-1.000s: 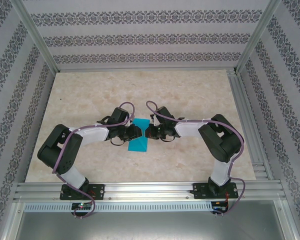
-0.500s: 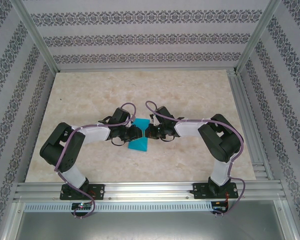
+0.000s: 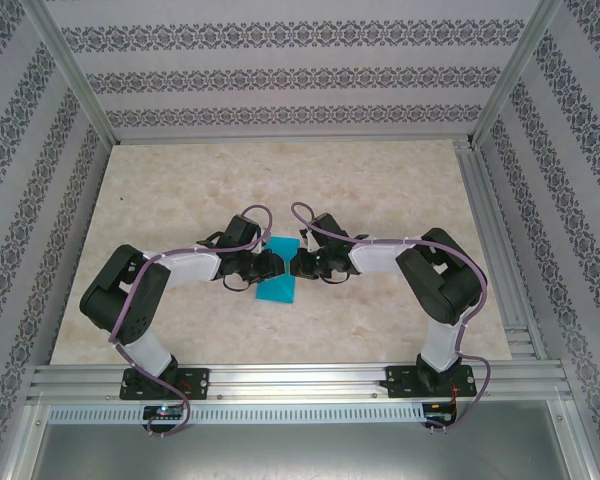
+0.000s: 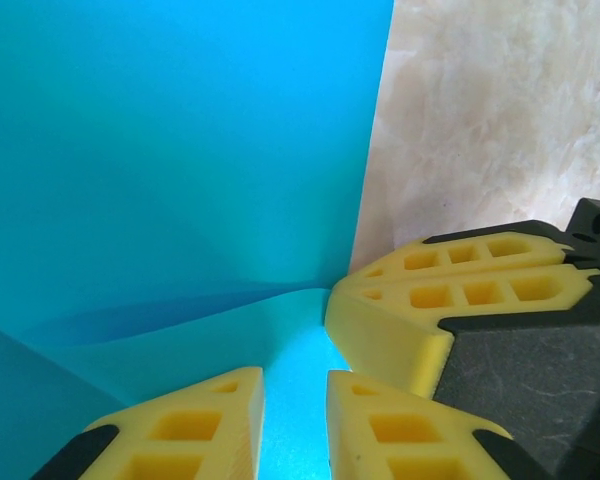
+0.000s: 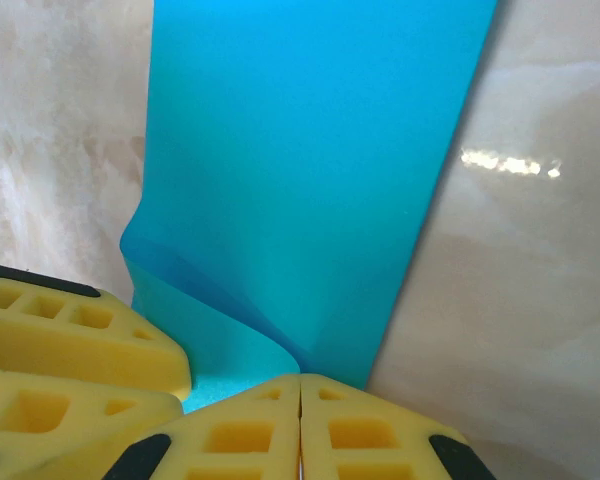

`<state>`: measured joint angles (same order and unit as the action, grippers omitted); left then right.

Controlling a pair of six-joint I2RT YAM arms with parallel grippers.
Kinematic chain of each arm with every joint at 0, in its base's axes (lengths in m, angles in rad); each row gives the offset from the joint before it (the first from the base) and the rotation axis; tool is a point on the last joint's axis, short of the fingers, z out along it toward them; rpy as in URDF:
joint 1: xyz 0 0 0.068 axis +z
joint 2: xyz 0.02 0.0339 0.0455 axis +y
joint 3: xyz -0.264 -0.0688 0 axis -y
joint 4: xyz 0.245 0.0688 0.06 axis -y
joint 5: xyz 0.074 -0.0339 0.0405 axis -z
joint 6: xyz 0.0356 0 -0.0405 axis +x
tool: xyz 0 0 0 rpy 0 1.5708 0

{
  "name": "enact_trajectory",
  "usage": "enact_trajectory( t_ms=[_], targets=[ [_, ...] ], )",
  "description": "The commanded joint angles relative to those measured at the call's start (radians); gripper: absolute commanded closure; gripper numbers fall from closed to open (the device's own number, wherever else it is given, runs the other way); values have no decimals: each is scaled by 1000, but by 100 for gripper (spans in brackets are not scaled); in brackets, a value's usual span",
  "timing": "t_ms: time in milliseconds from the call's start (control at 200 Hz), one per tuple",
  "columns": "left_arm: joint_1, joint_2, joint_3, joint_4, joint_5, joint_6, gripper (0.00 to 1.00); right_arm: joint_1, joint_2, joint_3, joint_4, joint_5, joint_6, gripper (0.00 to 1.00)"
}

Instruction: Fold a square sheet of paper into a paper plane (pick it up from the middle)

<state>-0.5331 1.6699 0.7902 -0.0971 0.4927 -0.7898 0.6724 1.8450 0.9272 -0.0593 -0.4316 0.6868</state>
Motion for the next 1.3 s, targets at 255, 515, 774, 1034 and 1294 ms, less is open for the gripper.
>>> enact_trajectory(
  t_ms=[255,515,774,1034,1294],
  targets=[
    [-10,-16,3,32,22,19,75,6,-5,2,-22,28,8,92],
    [-11,11,14,2,-3,27,76,8,3,6,-33,36,7,92],
    [-11,33,13,-19,-28,26,77,8,10,9,-42,44,4,91],
    [-12,27,9,-33,-42,27,77,10,32,29,-36,32,-3,91],
    [-11,8,6,-24,-30,25,77,9,38,42,-26,20,-9,90]
  ],
)
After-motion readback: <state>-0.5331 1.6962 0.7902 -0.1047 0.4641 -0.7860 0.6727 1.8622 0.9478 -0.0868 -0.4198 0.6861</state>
